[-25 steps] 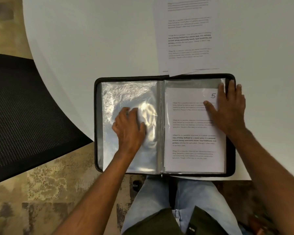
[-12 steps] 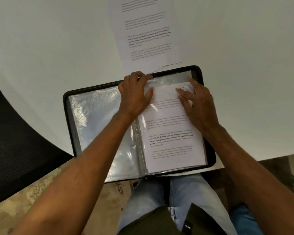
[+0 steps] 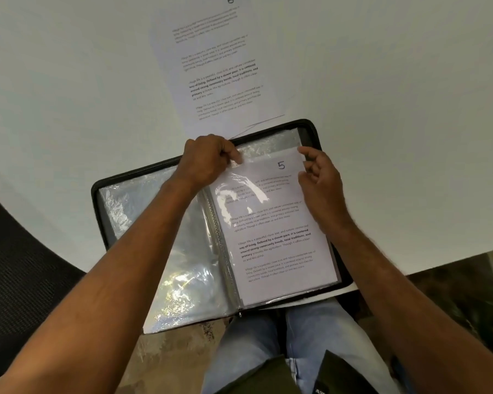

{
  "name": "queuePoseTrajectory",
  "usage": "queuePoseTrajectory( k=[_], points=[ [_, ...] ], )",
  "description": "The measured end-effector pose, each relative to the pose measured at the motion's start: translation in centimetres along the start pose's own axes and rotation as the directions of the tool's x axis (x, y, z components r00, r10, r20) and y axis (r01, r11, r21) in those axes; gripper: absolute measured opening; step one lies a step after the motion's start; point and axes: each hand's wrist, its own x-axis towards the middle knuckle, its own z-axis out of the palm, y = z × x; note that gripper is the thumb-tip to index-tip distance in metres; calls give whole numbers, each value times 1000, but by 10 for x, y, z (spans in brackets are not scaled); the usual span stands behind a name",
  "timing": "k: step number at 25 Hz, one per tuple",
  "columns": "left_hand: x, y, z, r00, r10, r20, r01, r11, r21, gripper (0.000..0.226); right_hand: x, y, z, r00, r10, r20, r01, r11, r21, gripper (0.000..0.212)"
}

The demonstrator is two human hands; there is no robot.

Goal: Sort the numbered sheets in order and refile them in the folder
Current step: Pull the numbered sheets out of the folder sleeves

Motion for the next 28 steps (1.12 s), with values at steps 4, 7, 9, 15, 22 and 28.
queuePoseTrajectory(
  k=[4, 7, 9, 15, 22, 28],
  points=[
    [4, 7, 8, 997, 59, 45, -60, 998, 33, 18, -1, -4, 2, 998, 62, 13, -63, 994, 87, 42],
    [8, 11, 12, 991, 93, 97, -101, 992, 77, 17, 0, -5, 3, 997, 72, 27, -74, 992, 107, 43],
    [9, 12, 16, 986, 107, 124, -121, 987, 107, 17, 1, -4, 3, 997, 70, 36, -73, 991, 108, 43],
    [15, 8, 15, 995, 94, -16, -93, 994, 58, 7, 2, -3, -1, 998, 55, 20, -56, 994, 97, 36],
    [29, 6, -20, 924, -40, -381, -13, 991, -137, 4, 0, 15, -4, 996, 87, 34, -89, 994, 57, 37],
    [44, 10, -55, 854, -118, -506, -17, 967, -254, 7, 3, 21, -3, 995, 102, 6, -102, 994, -27, 32]
  ],
)
